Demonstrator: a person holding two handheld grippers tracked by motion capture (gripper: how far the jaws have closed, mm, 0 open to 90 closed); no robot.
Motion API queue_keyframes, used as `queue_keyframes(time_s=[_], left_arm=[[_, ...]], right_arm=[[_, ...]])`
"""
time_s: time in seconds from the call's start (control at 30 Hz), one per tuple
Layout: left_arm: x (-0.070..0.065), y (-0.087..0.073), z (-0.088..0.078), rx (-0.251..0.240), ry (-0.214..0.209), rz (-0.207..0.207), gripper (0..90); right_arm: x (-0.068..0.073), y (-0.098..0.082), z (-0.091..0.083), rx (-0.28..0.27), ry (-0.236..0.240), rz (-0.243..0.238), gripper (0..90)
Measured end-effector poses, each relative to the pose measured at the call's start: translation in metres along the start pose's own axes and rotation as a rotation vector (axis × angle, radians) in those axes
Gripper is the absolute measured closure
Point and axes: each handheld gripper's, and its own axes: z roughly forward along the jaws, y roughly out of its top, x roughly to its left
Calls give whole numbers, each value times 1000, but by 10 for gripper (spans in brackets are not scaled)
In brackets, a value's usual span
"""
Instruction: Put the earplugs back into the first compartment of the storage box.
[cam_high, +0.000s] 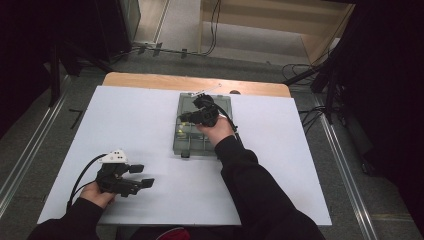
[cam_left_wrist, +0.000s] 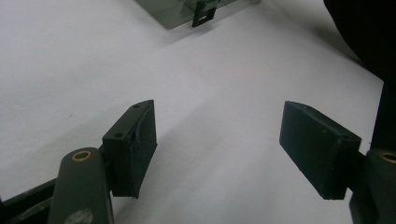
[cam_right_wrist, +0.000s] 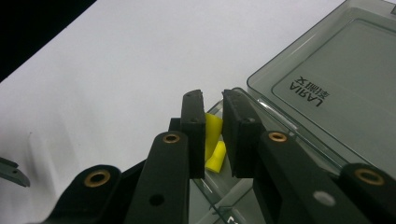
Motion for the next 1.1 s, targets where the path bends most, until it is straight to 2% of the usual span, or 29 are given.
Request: queue_keyframes(time_s=[0.1,0.2,0.3,0.47,0.67,0.8,0.97,1.1], left_arm=[[-1,0,0,-4,0,-2,274],[-1,0,-1,1,1,1,274],[-1,0,-1,1,-1,-3,274],[-1,2,0,-8,0,-2,274],[0,6,2,-17,-3,0,274],[1,10,4,-24,-46,-28,209],[0,18,11,-24,28,-51,209],[-2,23,15,-27,38,-60,209]], right_arm=[[0,-1,4,10,-8,-21,754],[0,-3,8,17,-10,-27,658],[-2,-3,6,15,-16,-37,629],[-4,-4,-4,-14,-8,-44,572],[-6,-6,-19,-73,-2,-63,449],[-8,-9,-26,-88,16,-56,360],[-9,-13,-32,-88,9,-66,336],[-12,-17,-37,-90,4,-61,329]])
